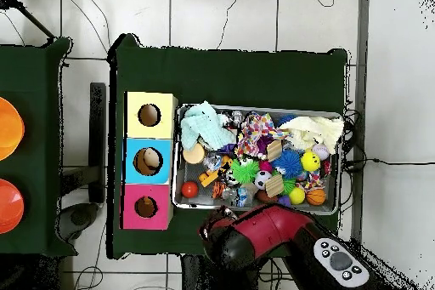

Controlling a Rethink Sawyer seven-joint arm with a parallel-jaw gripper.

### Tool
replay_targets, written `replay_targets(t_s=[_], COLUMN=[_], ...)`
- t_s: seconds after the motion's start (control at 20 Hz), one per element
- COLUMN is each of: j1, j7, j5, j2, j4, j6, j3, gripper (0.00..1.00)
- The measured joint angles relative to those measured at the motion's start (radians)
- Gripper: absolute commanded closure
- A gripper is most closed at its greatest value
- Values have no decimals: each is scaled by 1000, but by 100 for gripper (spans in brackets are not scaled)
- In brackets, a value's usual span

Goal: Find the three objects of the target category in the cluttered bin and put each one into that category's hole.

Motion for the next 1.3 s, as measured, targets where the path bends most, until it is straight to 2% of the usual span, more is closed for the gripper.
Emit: replay_targets(t_s=[1.3], j1=[0], j7=[0], j5=[-33], j2=[56], j4=[-12], j6=[-23], j3=[-45], gripper=[0])
